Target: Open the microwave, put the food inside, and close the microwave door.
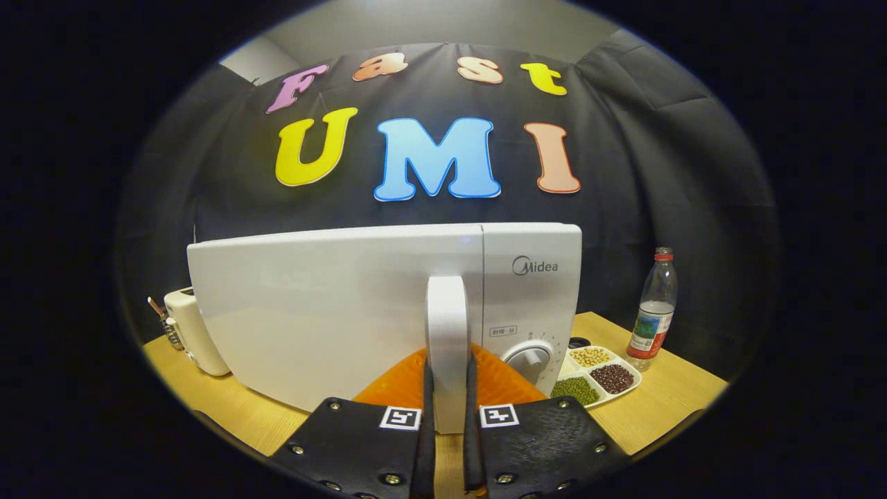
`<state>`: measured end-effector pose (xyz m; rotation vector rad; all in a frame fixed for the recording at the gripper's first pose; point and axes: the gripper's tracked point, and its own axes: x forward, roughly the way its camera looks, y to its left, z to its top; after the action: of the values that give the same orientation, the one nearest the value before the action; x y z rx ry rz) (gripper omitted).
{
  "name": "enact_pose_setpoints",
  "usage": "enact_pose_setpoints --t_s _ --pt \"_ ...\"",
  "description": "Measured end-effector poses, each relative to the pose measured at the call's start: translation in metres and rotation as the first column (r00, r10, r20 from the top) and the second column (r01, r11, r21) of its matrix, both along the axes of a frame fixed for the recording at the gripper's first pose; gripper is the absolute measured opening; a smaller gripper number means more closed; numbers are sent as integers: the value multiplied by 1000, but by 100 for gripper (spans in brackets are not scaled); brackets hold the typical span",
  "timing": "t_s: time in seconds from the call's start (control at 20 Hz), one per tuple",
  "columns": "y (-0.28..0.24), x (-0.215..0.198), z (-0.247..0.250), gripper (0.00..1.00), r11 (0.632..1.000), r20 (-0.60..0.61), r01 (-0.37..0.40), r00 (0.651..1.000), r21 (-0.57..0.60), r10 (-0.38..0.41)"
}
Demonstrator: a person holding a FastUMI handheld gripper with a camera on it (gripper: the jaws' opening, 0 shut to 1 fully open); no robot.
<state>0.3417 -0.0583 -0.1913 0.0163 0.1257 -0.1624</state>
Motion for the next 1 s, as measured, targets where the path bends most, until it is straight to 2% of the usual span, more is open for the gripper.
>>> enact_pose_setpoints --t_s 0.1,0.45,0.65,0.7,0.75,1.0 --pt "-1 1 0 17 1000 -3 6 1000 -22 -6" --pt "2 -12 0 17 999 -20 -4 1000 39 5" --pt "3 -18 2 17 1000 -13 -14 1000 14 14" --pt "3 -14 1 16 1000 -11 -11 1000 15 11" --pt "3 -15 1 11 1000 -11 -13 1000 6 13" --pt "3 -16 1 11 1000 -14 -20 1000 23 20"
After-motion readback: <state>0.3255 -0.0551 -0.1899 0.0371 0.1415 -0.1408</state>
